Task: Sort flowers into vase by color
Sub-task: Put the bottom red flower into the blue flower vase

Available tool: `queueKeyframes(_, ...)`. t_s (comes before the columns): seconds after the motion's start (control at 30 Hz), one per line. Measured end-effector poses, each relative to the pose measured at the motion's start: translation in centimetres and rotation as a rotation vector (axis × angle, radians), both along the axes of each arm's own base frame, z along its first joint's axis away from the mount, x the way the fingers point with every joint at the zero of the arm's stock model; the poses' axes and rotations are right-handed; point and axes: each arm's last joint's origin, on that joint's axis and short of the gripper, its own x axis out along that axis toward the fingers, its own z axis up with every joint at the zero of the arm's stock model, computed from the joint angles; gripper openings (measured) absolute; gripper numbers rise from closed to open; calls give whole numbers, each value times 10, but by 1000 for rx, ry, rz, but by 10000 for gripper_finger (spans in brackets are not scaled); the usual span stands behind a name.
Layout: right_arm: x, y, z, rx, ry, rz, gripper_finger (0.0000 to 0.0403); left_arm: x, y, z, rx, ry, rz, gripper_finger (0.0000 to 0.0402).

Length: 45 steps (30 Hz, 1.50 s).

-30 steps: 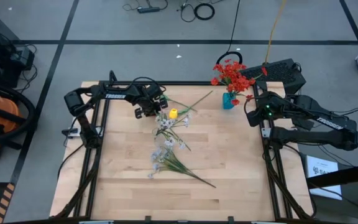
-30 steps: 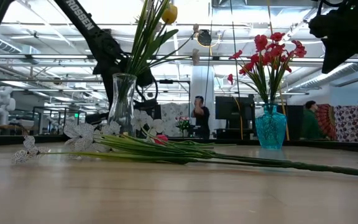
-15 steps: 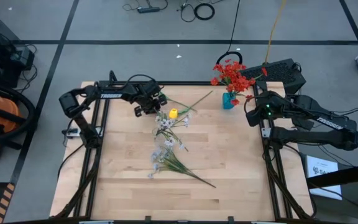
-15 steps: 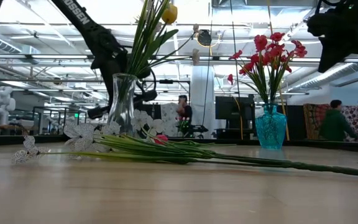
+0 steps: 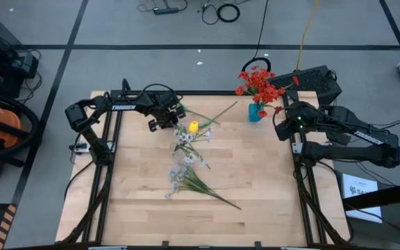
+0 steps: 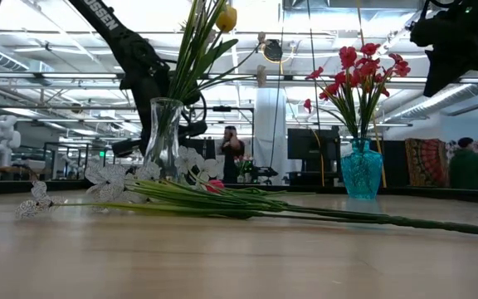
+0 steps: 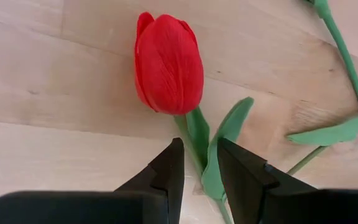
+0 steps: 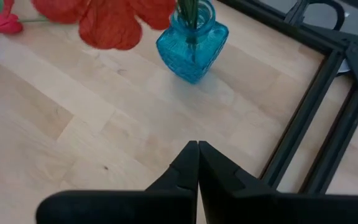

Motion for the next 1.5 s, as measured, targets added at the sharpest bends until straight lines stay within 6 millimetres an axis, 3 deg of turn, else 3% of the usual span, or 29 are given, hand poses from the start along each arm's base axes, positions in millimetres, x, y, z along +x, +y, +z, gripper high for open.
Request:
queueKeyframes(0.53, 4, -1, 2, -19, -43, 5, 0, 4, 5, -23, 20, 75, -12, 99)
queueKeyframes(0.77, 8, -3, 5, -31, -104, -9, 0, 2, 11, -22, 79, 78, -47, 15)
queueKeyframes(0.87, 8, -3, 6, -8, -131, -36, 0, 1, 12, -17, 97, 62, -86, 13)
queueKeyframes(1.03, 6, 3, 2, 168, -158, -39, 0, -8, 13, 19, 212, -30, -159, 10)
queueKeyframes(1.23, 7, 7, 2, 230, -190, -53, 0, -32, 23, 88, 565, -206, -181, 8)
queueKeyframes(1.5, 50, 13, 30, 176, -595, 135, 0, -65, 19, 177, 1123, -487, -234, 7)
